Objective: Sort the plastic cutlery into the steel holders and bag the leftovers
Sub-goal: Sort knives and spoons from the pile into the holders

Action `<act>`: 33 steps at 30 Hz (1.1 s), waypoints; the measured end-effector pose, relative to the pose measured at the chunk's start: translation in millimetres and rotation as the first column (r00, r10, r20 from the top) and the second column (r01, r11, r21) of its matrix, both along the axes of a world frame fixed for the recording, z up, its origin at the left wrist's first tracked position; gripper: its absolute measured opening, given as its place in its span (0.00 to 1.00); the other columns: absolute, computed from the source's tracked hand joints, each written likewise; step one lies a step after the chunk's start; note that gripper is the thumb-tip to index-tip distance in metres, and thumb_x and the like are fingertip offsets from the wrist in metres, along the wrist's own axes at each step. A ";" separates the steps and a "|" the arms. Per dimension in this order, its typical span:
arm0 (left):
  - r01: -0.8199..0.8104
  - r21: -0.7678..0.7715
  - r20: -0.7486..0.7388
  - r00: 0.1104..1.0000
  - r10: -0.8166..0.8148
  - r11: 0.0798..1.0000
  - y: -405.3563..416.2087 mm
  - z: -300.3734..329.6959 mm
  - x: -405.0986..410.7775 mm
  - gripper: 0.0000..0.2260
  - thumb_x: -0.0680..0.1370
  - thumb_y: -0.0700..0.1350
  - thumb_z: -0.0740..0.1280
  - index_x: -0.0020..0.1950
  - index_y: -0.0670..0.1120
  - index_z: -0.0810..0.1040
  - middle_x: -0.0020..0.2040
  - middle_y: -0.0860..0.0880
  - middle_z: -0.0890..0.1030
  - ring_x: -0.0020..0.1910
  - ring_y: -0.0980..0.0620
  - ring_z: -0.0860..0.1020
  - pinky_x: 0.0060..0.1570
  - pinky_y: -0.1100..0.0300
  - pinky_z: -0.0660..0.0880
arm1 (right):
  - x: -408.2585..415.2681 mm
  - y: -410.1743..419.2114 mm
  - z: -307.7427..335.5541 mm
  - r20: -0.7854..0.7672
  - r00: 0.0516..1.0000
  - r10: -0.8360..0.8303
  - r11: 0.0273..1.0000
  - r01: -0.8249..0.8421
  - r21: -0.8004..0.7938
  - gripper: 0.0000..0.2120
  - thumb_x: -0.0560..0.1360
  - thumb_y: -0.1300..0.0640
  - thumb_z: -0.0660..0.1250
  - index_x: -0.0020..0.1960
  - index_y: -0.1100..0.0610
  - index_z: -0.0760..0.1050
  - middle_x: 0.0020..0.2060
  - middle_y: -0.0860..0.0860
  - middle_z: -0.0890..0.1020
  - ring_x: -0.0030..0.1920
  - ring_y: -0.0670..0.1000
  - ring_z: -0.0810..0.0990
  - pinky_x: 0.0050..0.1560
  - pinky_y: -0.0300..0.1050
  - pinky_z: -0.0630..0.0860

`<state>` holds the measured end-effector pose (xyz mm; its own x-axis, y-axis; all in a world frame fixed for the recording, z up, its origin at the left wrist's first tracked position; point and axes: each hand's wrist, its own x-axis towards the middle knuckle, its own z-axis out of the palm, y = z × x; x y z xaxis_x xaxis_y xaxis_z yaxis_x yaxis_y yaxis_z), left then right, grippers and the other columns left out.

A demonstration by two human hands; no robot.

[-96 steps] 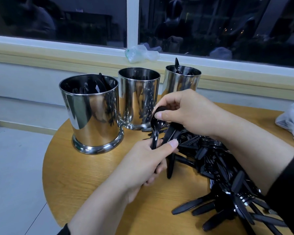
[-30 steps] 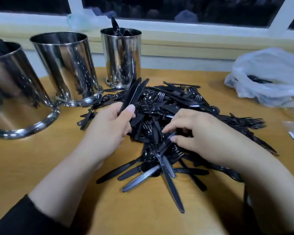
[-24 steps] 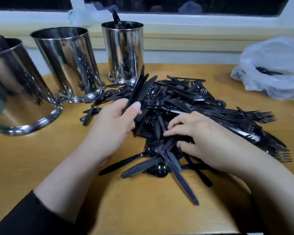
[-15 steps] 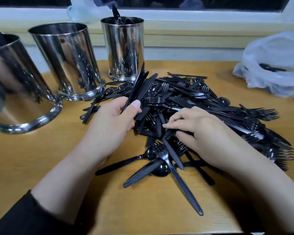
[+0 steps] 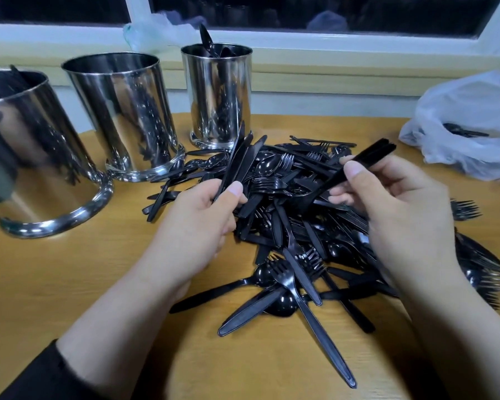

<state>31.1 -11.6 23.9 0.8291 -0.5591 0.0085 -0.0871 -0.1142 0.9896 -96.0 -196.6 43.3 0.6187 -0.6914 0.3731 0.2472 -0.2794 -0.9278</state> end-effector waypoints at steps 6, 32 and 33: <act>0.018 -0.062 -0.144 0.989 -0.027 0.998 1.0 2.0 -1.9 0.12 0.83 0.55 0.64 0.54 0.49 0.81 0.30 0.52 0.66 0.25 0.55 0.60 0.25 0.62 0.56 | 3.8 -0.7 -3.0 0.056 0.998 0.019 0.976 -0.030 0.217 0.08 0.78 0.57 0.72 0.40 0.54 0.82 0.35 0.55 0.83 0.43 0.58 0.86 0.45 0.40 0.81; 0.031 -0.313 -0.515 0.834 -0.197 0.949 -11.3 7.2 -19.5 0.09 0.78 0.49 0.71 0.44 0.45 0.85 0.35 0.51 0.75 0.23 0.58 0.60 0.21 0.66 0.51 | 1.5 28.4 -4.9 -0.355 0.880 0.316 0.837 -0.435 -0.331 0.09 0.80 0.56 0.67 0.51 0.45 0.84 0.42 0.37 0.84 0.41 0.39 0.81 0.43 0.29 0.73; 0.059 -0.305 -0.492 0.844 -0.211 0.950 -10.7 7.4 -20.1 0.09 0.79 0.50 0.71 0.42 0.47 0.84 0.35 0.51 0.76 0.23 0.58 0.60 0.22 0.66 0.51 | 3.6 29.8 -2.0 -0.332 0.890 0.311 0.877 -0.403 -0.260 0.05 0.77 0.49 0.68 0.47 0.45 0.83 0.41 0.40 0.85 0.38 0.40 0.81 0.40 0.31 0.74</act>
<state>11.0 -22.3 31.3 0.6715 -0.7041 -0.2307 0.4465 0.1360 0.8844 -92.4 -166.8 41.4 0.9085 -0.2779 0.3122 0.1373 -0.5071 -0.8509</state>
